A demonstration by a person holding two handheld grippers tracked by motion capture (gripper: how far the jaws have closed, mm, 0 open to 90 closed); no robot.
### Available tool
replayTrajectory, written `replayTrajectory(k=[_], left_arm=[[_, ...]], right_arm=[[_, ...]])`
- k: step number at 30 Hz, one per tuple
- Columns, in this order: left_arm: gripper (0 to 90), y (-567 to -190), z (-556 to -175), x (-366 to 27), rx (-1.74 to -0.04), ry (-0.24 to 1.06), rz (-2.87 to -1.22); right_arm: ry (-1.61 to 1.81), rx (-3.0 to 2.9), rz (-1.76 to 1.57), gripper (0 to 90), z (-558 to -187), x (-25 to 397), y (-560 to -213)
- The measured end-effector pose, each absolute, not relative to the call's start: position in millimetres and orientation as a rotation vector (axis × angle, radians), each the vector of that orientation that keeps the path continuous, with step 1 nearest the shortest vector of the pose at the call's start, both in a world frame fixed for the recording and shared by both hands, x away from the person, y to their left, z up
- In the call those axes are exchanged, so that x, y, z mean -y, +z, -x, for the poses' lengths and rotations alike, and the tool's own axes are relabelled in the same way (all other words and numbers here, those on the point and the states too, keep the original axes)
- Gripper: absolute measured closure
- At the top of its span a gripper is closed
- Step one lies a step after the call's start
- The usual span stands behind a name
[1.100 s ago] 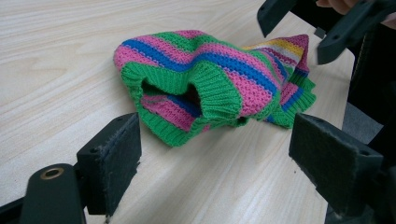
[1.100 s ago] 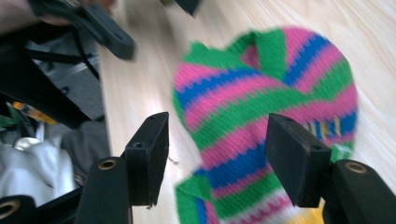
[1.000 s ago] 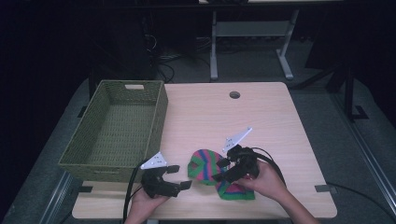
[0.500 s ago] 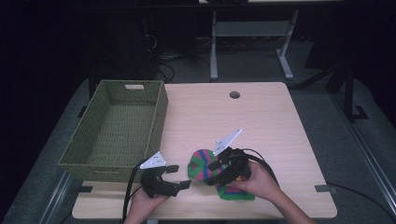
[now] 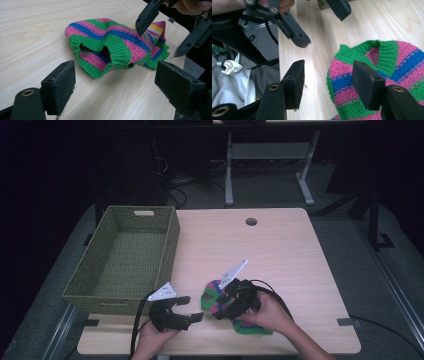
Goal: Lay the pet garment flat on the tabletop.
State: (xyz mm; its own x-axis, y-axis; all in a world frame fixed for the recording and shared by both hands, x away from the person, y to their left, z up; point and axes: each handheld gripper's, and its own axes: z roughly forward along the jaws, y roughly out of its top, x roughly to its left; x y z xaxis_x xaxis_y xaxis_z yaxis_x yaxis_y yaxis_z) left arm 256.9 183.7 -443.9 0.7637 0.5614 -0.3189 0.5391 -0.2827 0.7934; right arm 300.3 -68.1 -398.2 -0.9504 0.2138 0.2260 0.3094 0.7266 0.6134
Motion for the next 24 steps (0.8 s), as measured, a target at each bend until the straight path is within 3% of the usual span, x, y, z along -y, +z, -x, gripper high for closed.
replayTrajectory(k=[14,20,24], left_arm=[[16.6,-444,-257,-184,-0.834,0.029,-1.952],[16.6,-444,-257,-184,-0.837,0.028,-1.949],[16.6,-444,-257,-185,-0.839,0.027,-1.947]], right_arm=[[-0.984,2.845,0.415,42.8,-303,63,-414],[-0.937,2.895,0.403,51.4,-303,59,-422],[-0.941,2.899,0.405,62.2,-304,59,-425]])
